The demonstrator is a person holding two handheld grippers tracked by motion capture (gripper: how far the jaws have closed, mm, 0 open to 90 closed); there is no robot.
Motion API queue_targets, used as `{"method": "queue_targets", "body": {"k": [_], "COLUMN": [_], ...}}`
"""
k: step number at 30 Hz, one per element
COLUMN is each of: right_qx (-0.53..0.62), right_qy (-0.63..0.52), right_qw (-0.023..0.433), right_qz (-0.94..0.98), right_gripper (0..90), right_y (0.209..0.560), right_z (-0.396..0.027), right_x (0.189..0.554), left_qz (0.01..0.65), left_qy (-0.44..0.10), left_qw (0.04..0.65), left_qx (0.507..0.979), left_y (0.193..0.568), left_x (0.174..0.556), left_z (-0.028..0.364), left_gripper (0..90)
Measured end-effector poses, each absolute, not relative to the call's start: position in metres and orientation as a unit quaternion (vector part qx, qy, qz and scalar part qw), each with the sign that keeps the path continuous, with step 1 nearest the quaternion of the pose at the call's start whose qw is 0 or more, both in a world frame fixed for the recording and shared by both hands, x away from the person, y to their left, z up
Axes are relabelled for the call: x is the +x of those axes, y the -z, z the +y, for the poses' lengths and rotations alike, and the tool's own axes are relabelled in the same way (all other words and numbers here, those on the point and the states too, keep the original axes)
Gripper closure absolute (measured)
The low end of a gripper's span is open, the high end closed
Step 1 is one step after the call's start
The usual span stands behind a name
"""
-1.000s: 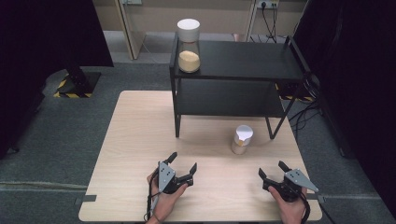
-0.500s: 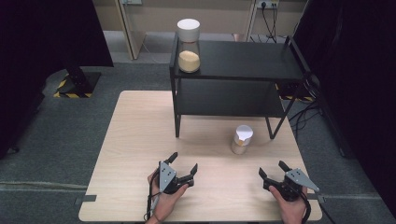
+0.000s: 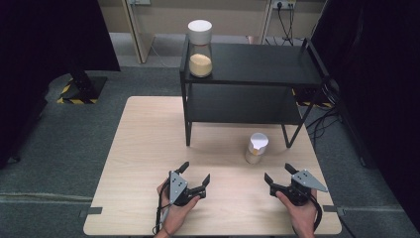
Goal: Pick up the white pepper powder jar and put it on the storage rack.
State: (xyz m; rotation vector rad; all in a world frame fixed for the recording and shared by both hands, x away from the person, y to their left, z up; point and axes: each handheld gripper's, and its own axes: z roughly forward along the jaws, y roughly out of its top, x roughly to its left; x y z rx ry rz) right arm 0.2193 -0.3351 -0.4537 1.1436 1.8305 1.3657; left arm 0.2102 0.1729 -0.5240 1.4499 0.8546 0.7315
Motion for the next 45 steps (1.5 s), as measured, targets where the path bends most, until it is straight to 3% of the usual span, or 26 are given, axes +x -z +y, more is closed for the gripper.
{"method": "queue_targets", "body": {"k": [28,45], "right_qx": [0.420,0.422], "right_qy": [-0.464,-0.455], "right_qw": [0.264,0.261], "right_qz": [0.734,0.739], "right_gripper": [13.4,28.2], "right_y": [0.431,0.441], "right_z": [-0.298,-0.289], "right_x": [0.302,0.319], "left_qz": [0.365,0.363], "left_qy": [-0.318,-0.318], "left_qw": [0.607,0.607], "left_qx": [0.630,0.631], "left_y": [0.524,0.524], "left_x": [0.210,0.211], "left_z": [0.172,0.173], "left_gripper": [12.0,11.9]}}
